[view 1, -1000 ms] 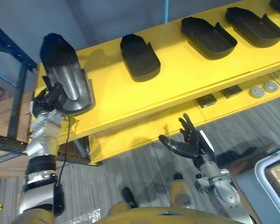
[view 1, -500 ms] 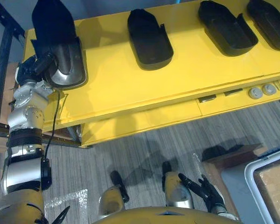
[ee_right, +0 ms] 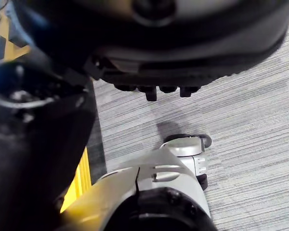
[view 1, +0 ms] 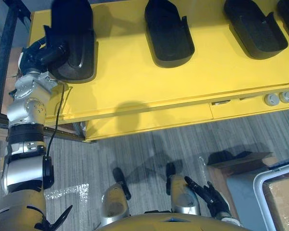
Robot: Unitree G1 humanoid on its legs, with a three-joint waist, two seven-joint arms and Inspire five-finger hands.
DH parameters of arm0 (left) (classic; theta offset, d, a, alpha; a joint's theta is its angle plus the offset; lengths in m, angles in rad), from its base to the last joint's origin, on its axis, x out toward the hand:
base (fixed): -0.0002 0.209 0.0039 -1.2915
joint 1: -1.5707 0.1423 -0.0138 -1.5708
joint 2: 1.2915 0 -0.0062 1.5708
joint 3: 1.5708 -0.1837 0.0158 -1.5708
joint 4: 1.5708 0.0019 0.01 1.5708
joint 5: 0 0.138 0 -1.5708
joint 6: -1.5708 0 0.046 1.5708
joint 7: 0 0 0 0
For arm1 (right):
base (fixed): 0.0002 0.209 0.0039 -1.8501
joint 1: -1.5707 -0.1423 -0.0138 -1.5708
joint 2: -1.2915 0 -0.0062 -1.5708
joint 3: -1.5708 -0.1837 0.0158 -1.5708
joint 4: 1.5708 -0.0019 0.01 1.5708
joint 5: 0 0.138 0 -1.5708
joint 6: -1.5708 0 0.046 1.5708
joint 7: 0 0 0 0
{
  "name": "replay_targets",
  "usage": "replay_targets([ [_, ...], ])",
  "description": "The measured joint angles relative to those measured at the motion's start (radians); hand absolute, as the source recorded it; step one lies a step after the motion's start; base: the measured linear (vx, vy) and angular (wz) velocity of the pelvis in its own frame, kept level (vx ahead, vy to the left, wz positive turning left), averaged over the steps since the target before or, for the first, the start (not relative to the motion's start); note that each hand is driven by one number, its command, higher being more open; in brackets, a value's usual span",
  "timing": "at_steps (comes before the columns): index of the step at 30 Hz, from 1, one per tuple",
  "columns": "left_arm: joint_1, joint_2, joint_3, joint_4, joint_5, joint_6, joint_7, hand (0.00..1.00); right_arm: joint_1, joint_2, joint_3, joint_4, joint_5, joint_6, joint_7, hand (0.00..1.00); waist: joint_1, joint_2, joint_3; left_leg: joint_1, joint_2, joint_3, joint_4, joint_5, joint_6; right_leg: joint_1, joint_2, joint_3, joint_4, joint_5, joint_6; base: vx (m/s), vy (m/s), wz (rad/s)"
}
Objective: Walk over and take three plastic housings, then place them on the shelf
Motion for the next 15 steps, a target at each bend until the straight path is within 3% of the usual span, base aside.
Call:
replay_targets([
  [10, -0.03, -0.007, 0.001, 0.022, -0.014, -0.005, 0.053, 1.0, 0.0, 0.009, 0.002, 0.0, 0.0, 0.001, -0.021, 1.0, 0.001, 0.0, 0.0, 0.002, 0.012, 0.006, -0.001, -0.003, -0.001, 0.005, 0.009, 0.0, -0.013, 0.009, -0.008, 0.0, 0.0, 0.0],
  [15, -0.033, -0.021, 0.001, 0.046, -0.023, -0.04, 0.106, 1.0, 0.0, 0.031, 0.01, 0.0, 0.0, -0.008, -0.06, 1.0, -0.001, -0.008, 0.003, 0.036, 0.015, 0.023, -0.018, -0.006, -0.006, 0.025, 0.008, 0.01, -0.019, 0.011, -0.008, -0.01, 0.003, -0.06],
])
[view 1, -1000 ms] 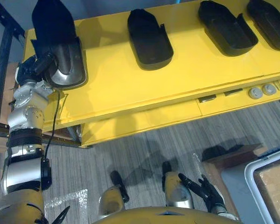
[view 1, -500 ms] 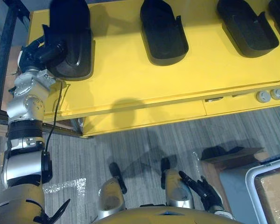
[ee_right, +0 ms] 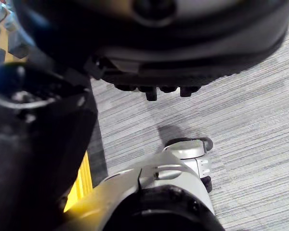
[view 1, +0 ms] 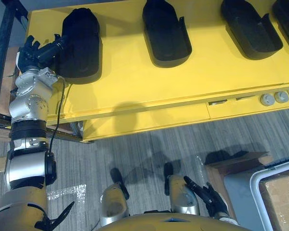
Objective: Walk over and take three plastic housings, then place them on the shelf
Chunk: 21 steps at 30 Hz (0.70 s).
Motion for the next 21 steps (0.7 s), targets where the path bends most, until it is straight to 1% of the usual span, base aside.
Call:
replay_targets([
  [4, -0.001, -0.025, 0.001, -0.001, 0.023, -0.011, 0.066, 1.0, 0.001, 0.017, 0.002, 0.009, 0.0, -0.018, -0.031, 1.0, -0.005, -0.001, -0.001, 0.051, -0.002, 0.04, -0.039, 0.008, 0.0, 0.042, -0.003, 0.003, -0.036, 0.011, 0.004, 0.02, 0.019, -0.06],
  [6, -0.001, -0.026, 0.001, -0.007, 0.068, -0.012, 0.091, 1.0, 0.001, 0.023, 0.009, 0.012, -0.001, -0.028, -0.048, 1.0, -0.012, -0.003, -0.004, 0.075, -0.008, 0.047, -0.06, 0.015, -0.001, 0.062, -0.002, 0.003, -0.051, 0.011, 0.006, 0.06, 0.015, -0.06],
  [7, -0.001, -0.025, 0.001, -0.025, 0.105, -0.013, 0.111, 1.0, 0.001, 0.032, 0.008, 0.016, -0.002, -0.038, -0.063, 1.0, -0.015, -0.004, -0.009, 0.091, -0.02, 0.052, -0.08, 0.031, 0.0, 0.067, -0.001, 0.006, -0.055, 0.011, 0.006, 0.08, 0.03, -0.02],
  [8, -0.001, -0.025, 0.001, -0.034, 0.127, -0.013, 0.122, 1.0, 0.001, 0.043, 0.008, 0.021, -0.005, -0.042, -0.09, 1.0, -0.017, -0.003, -0.027, 0.099, -0.028, 0.055, -0.102, 0.05, -0.003, 0.069, -0.002, 0.006, -0.066, 0.012, 0.006, 0.08, 0.028, -0.03],
  [9, -0.001, -0.024, 0.0, -0.041, 0.142, -0.013, 0.123, 1.0, 0.001, 0.05, 0.007, 0.021, -0.006, -0.045, -0.106, 1.0, -0.018, -0.004, -0.032, 0.109, -0.032, 0.057, -0.113, 0.056, 0.0, 0.072, -0.003, 0.008, -0.068, 0.012, 0.006, 0.11, 0.025, 0.05],
  [10, -0.001, -0.024, -0.003, -0.058, 0.144, -0.013, 0.122, 1.0, 0.001, 0.059, 0.006, 0.021, -0.023, -0.056, -0.143, 1.0, -0.025, -0.002, -0.035, 0.131, -0.037, 0.057, -0.127, 0.061, 0.0, 0.095, -0.004, 0.013, -0.076, 0.012, 0.006, 0.12, 0.028, 0.05],
  [12, 0.0, -0.023, -0.024, -0.099, 0.157, -0.019, 0.119, 1.0, 0.0, 0.075, 0.003, 0.008, -0.048, -0.061, -0.221, 1.0, -0.026, -0.002, -0.071, 0.15, -0.04, 0.062, -0.134, 0.061, 0.0, 0.117, -0.005, 0.015, -0.091, 0.012, 0.006, 0.12, 0.028, 0.05],
  [13, 0.002, -0.023, -0.033, -0.121, 0.176, -0.02, 0.119, 1.0, 0.0, 0.082, -0.003, -0.002, -0.054, -0.061, -0.241, 1.0, -0.026, -0.002, -0.084, 0.159, -0.041, 0.064, -0.141, 0.061, 0.0, 0.124, -0.004, 0.015, -0.097, 0.012, 0.006, 0.1, 0.011, -0.01],
  [14, 0.016, -0.019, -0.046, -0.196, 0.189, -0.046, 0.112, 1.0, 0.0, 0.09, -0.005, -0.042, -0.08, -0.061, -0.302, 1.0, -0.026, -0.002, -0.115, 0.169, -0.041, 0.069, -0.149, 0.061, 0.0, 0.136, -0.003, 0.015, -0.111, 0.012, 0.007, 0.08, 0.004, -0.04],
  [15, 0.031, -0.017, -0.046, -0.242, 0.196, -0.058, 0.108, 1.0, -0.001, 0.092, -0.008, -0.067, -0.081, -0.061, -0.323, 1.0, -0.026, 0.0, -0.128, 0.171, -0.042, 0.072, -0.153, 0.061, 0.0, 0.137, -0.003, 0.015, -0.114, 0.012, 0.007, 0.1, -0.002, -0.04],
  [16, 0.058, -0.014, -0.048, -0.325, 0.218, -0.078, 0.098, 1.0, -0.001, 0.094, -0.019, -0.113, -0.084, -0.061, -0.352, 1.0, -0.028, 0.004, -0.143, 0.182, -0.042, 0.077, -0.163, 0.06, 0.0, 0.145, -0.001, 0.014, -0.118, 0.012, 0.007, 0.11, 0.003, -0.03],
  [17, 0.112, -0.014, -0.049, -0.483, 0.219, -0.114, 0.069, 1.0, 0.0, 0.094, -0.046, -0.184, -0.125, -0.061, -0.385, 1.0, -0.029, 0.014, -0.158, 0.212, -0.042, 0.082, -0.178, 0.06, 0.0, 0.168, 0.001, 0.013, -0.118, 0.012, 0.007, 0.11, 0.006, -0.02],
  [18, 0.156, -0.014, -0.051, -0.586, 0.219, -0.149, 0.04, 1.0, 0.001, 0.094, -0.063, -0.227, -0.159, -0.061, -0.407, 1.0, -0.031, 0.02, -0.172, 0.225, -0.041, 0.086, -0.182, 0.06, 0.0, 0.18, 0.002, 0.013, -0.118, 0.013, 0.007, 0.09, 0.012, -0.02],
  [19, 0.187, -0.015, -0.052, -0.652, 0.22, -0.171, 0.019, 1.0, 0.003, 0.094, -0.072, -0.258, -0.174, -0.061, -0.421, 1.0, -0.031, 0.023, -0.182, 0.234, -0.041, 0.088, -0.184, 0.06, 0.0, 0.187, 0.002, 0.012, -0.118, 0.013, 0.007, 0.07, 0.005, 0.02],
  [20, 0.245, -0.019, -0.058, -0.773, 0.23, -0.2, -0.016, 1.0, 0.01, 0.094, -0.089, -0.32, -0.204, -0.06, -0.446, 1.0, -0.03, 0.034, -0.208, 0.244, -0.041, 0.094, -0.19, 0.06, -0.001, 0.195, 0.002, 0.01, -0.117, 0.013, 0.007, 0.07, 0.003, 0.04],
  [21, 0.285, -0.026, -0.059, -0.842, 0.246, -0.223, -0.039, 1.0, 0.014, 0.094, -0.099, -0.362, -0.224, -0.059, -0.46, 1.0, -0.03, 0.042, -0.223, 0.25, -0.04, 0.095, -0.195, 0.06, -0.001, 0.202, 0.002, 0.008, -0.117, 0.013, 0.007, 0.1, 0.006, 0.07],
])
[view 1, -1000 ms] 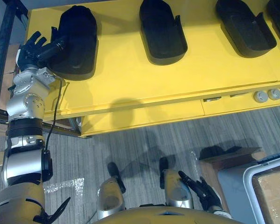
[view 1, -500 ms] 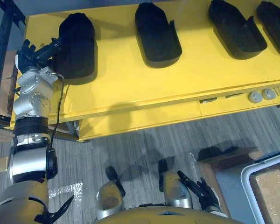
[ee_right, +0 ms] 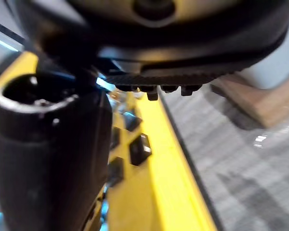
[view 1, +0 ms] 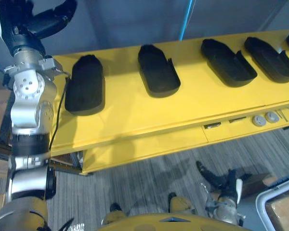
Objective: Walk over and take three plastic housings, then place them on the shelf
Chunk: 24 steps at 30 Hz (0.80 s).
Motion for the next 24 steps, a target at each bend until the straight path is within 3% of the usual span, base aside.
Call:
replay_targets([
  [2, 0.149, -0.062, -0.004, -0.214, 0.015, -0.083, -0.076, 1.0, 0.001, 0.001, -0.029, -0.154, -0.016, 0.004, -0.041, 1.0, 0.003, 0.018, -0.037, 0.017, 0.0, 0.002, 0.0, -0.001, -0.001, 0.022, 0.001, -0.012, 0.002, 0.0, 0.0, 0.08, -0.003, 0.11],
  [7, 0.41, -0.228, -0.044, -0.375, 0.042, -0.24, -0.212, 1.0, -0.027, 0.035, -0.111, -0.458, -0.067, 0.006, -0.106, 1.0, 0.022, 0.031, -0.06, 0.017, 0.003, -0.004, 0.001, -0.002, -0.002, 0.031, 0.006, -0.022, 0.001, 0.0, 0.0, -0.01, -0.012, 0.11],
  [10, 0.545, -0.328, -0.09, -0.373, 0.063, -0.3, -0.229, 1.0, -0.057, 0.035, -0.145, -0.56, -0.096, -0.009, -0.125, 1.0, 0.031, 0.022, -0.06, 0.012, 0.001, -0.006, 0.001, -0.013, -0.012, 0.03, 0.005, -0.022, -0.01, 0.0, 0.0, -0.1, -0.006, -0.05],
  [13, 0.706, -0.39, -0.14, -0.361, 0.229, -0.354, -0.184, 1.0, -0.079, 0.035, -0.145, -0.603, -0.088, -0.06, -0.136, 1.0, 0.037, -0.02, -0.076, -0.012, -0.012, -0.008, 0.001, -0.012, -0.008, 0.033, -0.005, -0.024, -0.061, -0.003, 0.003, -0.12, -0.026, -0.03],
  [16, 0.764, -0.453, -0.155, -0.301, 0.355, -0.378, -0.092, 1.0, -0.092, 0.02, -0.148, -0.612, -0.072, -0.117, -0.132, 1.0, 0.035, -0.016, -0.08, -0.025, -0.019, -0.03, -0.021, 0.013, 0.001, 0.027, -0.006, -0.044, -0.069, 0.002, 0.015, -0.12, -0.037, 0.19],
  [18, 0.809, -0.528, -0.126, -0.248, 0.511, -0.398, 0.076, 1.0, -0.092, 0.015, -0.147, -0.611, -0.071, -0.126, -0.134, 1.0, 0.037, 0.0, -0.092, -0.039, -0.023, -0.05, -0.044, 0.037, 0.001, 0.015, -0.005, -0.063, -0.069, 0.004, 0.018, -0.06, -0.015, 0.26],
  [21, 0.87, -0.594, -0.036, -0.236, 0.67, -0.447, 0.312, 1.0, -0.086, 0.016, -0.15, -0.596, -0.039, -0.118, -0.141, 1.0, 0.046, 0.003, -0.094, -0.069, -0.022, -0.077, -0.043, 0.054, 0.001, 0.001, -0.004, -0.083, -0.068, 0.008, 0.019, -0.01, -0.017, 0.25],
  [24, 0.874, -0.616, 0.03, -0.237, 0.708, -0.493, 0.394, 1.0, -0.08, 0.022, -0.152, -0.551, -0.011, -0.105, -0.166, 1.0, 0.064, -0.003, -0.091, -0.079, -0.024, -0.099, -0.043, 0.061, 0.002, 0.006, -0.006, -0.105, -0.068, 0.008, 0.018, 0.01, -0.004, 0.24],
])
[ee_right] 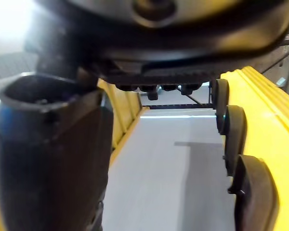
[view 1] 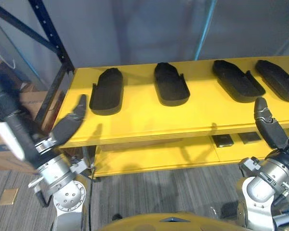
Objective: Walk over and take three plastic housings, then place them on the shelf
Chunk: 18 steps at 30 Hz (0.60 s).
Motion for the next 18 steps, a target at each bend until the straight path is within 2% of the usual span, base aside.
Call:
replay_targets([
  [2, 0.026, -0.001, 0.018, -0.001, 0.011, -0.021, 0.004, 1.0, -0.002, 0.016, 0.011, 0.061, 0.004, 0.005, -0.02, 1.0, 0.022, -0.001, 0.0, -0.007, -0.004, -0.012, 0.0, 0.001, 0.002, 0.002, -0.004, -0.011, -0.001, 0.0, 0.0, 0.0, 0.013, 0.17],
  [7, 0.067, -0.003, -0.016, 0.032, 0.019, -0.02, 0.02, 1.0, 0.007, 0.085, 0.042, 0.188, 0.088, 0.04, -0.048, 1.0, 0.023, -0.007, 0.002, -0.013, -0.009, -0.021, -0.001, 0.005, 0.006, 0.005, -0.01, -0.024, 0.0, 0.0, 0.0, -0.01, 0.01, 0.09],
  [12, 0.111, -0.052, -0.036, 0.105, 0.093, -0.021, 0.118, 1.0, 0.078, 0.12, 0.043, 0.369, 0.178, 0.062, -0.092, 1.0, 0.025, -0.009, 0.003, -0.009, -0.008, -0.011, -0.001, 0.004, 0.004, 0.01, -0.012, -0.025, 0.0, 0.0, 0.0, 0.0, 0.0, 0.0],
  [18, 0.114, -0.048, -0.099, 0.101, 0.256, -0.052, 0.239, 1.0, 0.086, 0.132, -0.028, 0.617, 0.244, 0.066, -0.096, 1.0, 0.048, -0.008, 0.002, 0.006, -0.006, 0.001, -0.004, -0.008, 0.007, 0.024, -0.02, -0.031, 0.001, -0.001, 0.001, -0.01, 0.006, -0.03],
])
